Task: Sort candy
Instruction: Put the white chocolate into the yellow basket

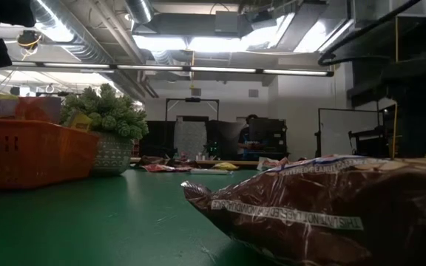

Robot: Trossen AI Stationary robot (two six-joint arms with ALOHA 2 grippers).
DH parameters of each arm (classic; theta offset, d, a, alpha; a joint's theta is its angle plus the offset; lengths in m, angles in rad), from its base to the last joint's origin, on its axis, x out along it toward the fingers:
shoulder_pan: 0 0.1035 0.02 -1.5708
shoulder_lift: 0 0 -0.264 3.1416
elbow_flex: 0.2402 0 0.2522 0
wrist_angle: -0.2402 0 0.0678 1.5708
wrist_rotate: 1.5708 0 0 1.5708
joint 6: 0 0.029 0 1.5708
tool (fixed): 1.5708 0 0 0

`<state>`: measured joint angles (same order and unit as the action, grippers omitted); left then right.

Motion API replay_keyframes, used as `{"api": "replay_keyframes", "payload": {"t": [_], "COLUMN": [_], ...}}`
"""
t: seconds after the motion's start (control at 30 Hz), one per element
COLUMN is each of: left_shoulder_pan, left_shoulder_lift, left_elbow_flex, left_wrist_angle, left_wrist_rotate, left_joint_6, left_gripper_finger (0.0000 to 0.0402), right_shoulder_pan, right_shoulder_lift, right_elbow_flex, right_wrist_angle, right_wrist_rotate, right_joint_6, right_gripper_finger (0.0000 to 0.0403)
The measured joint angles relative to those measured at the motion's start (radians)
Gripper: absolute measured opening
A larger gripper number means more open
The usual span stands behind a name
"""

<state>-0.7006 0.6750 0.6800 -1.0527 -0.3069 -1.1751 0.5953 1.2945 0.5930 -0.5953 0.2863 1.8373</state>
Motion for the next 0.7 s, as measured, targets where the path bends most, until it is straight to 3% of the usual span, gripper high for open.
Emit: {"api": "replay_keyframes", "payload": {"t": [0.2, 0.7], "left_shoulder_pan": [0.000, 0.000], "left_shoulder_lift": [0.000, 0.000], "left_elbow_flex": [0.000, 0.000], "left_wrist_angle": [0.001, 0.015], "left_wrist_rotate": [0.000, 0.000], "left_joint_6": [0.000, -0.001], "left_gripper_finger": [0.0131, 0.0131], "right_shoulder_pan": [0.000, 0.001], "right_shoulder_lift": [0.040, 0.045], "right_elbow_flex": [0.002, 0.097], "right_wrist_angle": [0.022, 0.015], "right_wrist_rotate": [-0.002, -0.036], "right_joint_6": [0.094, 0.040], "right_gripper_finger": [0.0266, 0.0266]}}
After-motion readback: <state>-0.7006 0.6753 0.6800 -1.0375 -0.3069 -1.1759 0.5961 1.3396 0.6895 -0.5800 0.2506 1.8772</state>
